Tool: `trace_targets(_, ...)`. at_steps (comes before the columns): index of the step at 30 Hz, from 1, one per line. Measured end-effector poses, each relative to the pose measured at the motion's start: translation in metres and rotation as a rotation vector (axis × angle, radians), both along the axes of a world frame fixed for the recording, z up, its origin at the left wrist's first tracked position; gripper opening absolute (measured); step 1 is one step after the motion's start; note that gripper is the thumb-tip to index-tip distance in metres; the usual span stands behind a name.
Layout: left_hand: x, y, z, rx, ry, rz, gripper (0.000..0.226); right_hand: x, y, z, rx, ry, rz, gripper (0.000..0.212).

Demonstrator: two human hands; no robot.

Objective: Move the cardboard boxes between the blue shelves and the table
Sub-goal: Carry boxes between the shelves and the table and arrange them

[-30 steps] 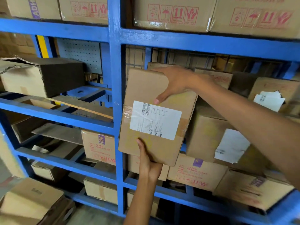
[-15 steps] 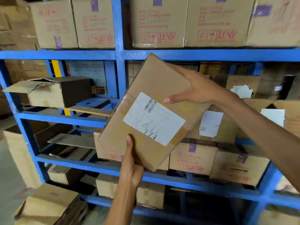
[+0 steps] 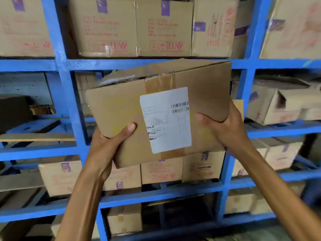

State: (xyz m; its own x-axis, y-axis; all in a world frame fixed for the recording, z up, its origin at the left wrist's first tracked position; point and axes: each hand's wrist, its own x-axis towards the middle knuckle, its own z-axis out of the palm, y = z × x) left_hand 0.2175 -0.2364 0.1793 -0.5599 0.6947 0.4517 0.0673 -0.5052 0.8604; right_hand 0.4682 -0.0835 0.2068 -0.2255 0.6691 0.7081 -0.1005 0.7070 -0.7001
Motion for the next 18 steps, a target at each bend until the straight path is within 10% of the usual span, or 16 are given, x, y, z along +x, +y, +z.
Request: trace_targets(18, 0.266, 0.276, 0.019, -0.148, 0.147, -0.713, 0.085, 0.299, 0.047, -0.022, -0.136, 0.068, -0.866, 0.082)
